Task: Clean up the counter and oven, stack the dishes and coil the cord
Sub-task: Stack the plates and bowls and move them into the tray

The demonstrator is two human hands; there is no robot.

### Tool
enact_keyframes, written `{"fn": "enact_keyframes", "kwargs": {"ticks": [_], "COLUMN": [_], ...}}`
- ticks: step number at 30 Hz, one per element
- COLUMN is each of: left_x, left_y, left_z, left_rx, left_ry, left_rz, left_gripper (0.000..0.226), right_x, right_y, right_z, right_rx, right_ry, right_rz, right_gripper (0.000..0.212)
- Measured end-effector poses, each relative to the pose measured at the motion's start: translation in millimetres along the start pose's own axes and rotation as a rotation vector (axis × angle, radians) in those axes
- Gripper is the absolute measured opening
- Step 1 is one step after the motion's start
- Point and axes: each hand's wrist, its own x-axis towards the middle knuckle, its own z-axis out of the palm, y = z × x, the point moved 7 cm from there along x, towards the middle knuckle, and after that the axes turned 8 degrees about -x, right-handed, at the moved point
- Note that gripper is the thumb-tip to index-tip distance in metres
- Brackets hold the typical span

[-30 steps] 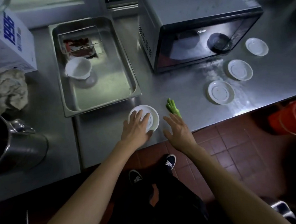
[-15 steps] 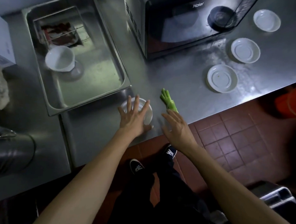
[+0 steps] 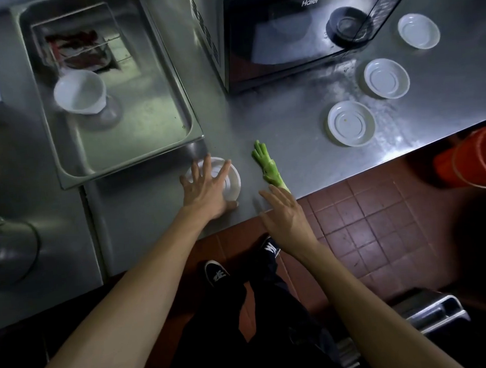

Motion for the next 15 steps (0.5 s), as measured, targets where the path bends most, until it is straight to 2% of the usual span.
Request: {"fn": "enact_keyframes", "kwargs": {"ticks": [6,15], "left_x": [-19,-52], "left_y": [8,44], "left_z": [-6,-36], "left_rx": [-0.025,-0.045], "left_ry": [0.041,0.124], "left_rz": [0.021,0.153], "left_gripper": [0.113,0.11], "right_x": [-9,-3], "right_y": [-4,-11], "right_z": [-4,-53], "right_rx": [0.004,-0.039], "right_ry": [0.01,0.095], "right_rz": [0.016,0.006], "right_gripper": [0.049,0.049]}}
